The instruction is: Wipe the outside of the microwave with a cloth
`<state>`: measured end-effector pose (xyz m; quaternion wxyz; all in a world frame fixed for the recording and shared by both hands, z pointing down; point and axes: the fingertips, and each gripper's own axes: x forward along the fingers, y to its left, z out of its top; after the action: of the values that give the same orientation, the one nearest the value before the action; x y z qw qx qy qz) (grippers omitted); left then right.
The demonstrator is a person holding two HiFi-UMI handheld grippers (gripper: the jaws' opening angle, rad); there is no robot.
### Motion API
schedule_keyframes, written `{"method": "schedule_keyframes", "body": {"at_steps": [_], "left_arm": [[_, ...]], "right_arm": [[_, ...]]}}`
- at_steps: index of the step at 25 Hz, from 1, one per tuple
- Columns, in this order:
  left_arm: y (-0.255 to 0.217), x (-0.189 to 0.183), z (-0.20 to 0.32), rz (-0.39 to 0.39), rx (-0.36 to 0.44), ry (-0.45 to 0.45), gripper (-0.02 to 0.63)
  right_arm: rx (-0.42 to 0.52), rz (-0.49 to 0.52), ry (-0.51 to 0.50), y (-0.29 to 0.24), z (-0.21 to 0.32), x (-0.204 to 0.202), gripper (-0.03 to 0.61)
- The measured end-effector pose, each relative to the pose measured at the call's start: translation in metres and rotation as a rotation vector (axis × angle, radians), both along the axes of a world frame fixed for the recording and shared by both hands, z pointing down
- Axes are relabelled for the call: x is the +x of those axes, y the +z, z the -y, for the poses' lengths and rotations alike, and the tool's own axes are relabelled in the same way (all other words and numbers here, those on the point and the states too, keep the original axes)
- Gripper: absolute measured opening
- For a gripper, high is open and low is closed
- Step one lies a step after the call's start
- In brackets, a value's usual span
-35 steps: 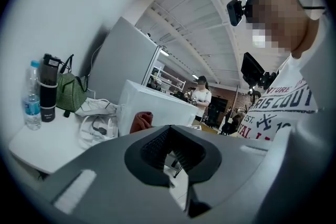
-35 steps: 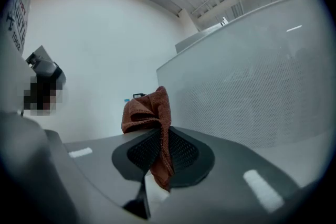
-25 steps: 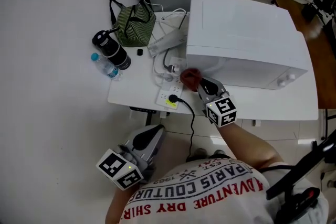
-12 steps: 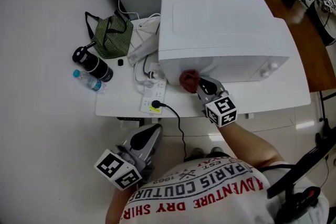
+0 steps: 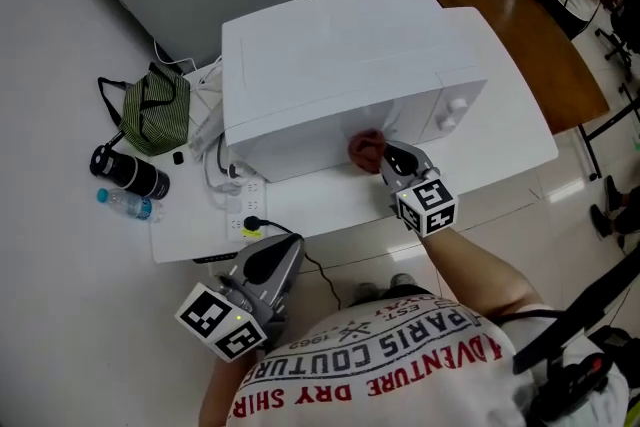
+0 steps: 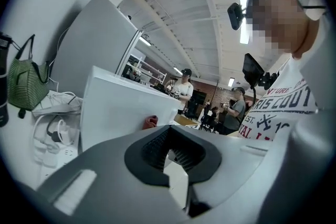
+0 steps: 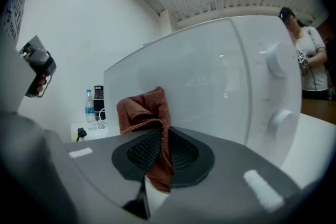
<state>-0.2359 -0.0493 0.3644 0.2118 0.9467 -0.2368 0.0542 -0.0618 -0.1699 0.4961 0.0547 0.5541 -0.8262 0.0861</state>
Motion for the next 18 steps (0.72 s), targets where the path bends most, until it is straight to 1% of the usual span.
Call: {"method": "schedule_keyframes", "body": {"at_steps": [6,11,14,18], "left_arm": [[-0.004,0.026,0.004,-0.012,0.010,0.080,0.002],[-0.006,0.034,0.001,-0.016,0.020,0.105,0.002],[-0.009,0.038,-0.001,-0.018,0.025,0.118,0.002],[-0.012,0.041,-0.004,-0.023,0.031,0.132,0.002]], "right_arm": [[-0.012,-0.038,0.122,0.001,-0.008,0.061,0.037],[-0.026,-0.018,0.204,0.000,-0.014,0.095,0.037],[-0.047,0.010,0.241,0.001,-0.016,0.109,0.037],[-0.056,-0.001,0.237,0.000,-0.020,0.110,0.037]]}}
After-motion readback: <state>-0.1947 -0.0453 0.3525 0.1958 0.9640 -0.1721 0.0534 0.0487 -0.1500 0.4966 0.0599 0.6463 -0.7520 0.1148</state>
